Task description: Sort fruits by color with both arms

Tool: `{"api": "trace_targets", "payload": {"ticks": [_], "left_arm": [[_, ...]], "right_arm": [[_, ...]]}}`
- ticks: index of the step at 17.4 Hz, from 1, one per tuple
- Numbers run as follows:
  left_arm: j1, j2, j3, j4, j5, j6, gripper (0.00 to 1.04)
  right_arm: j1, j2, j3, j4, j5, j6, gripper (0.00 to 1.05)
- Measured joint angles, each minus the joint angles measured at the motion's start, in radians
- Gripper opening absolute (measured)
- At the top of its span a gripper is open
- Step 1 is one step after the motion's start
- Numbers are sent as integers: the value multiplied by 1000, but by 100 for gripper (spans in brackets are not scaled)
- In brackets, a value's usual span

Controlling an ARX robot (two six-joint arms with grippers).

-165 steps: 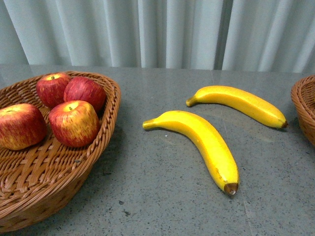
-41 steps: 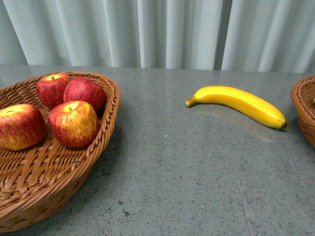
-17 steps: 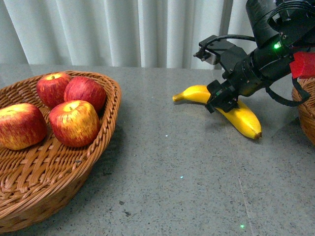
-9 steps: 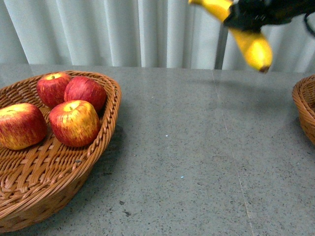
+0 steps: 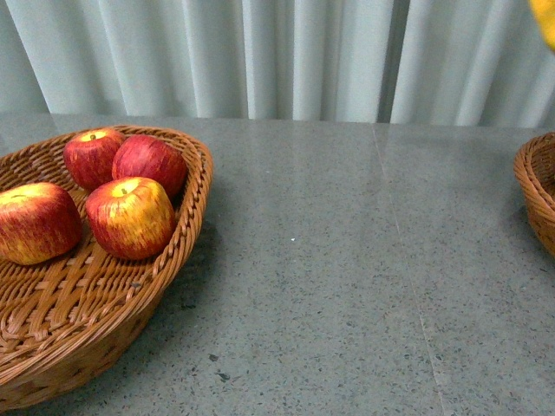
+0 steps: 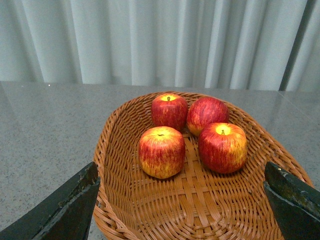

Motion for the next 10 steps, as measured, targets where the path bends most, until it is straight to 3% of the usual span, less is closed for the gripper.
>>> {"api": "trace_targets", "payload": {"ticks": [6,10], "left_arm": [[0,0,0,0,0,0,98],[0,0,0,0,0,0,98]], "right_arm": [[-119,-73,-139,19,-49,-40,36],[-335,-221,-366,19,-134,-263,35]]}}
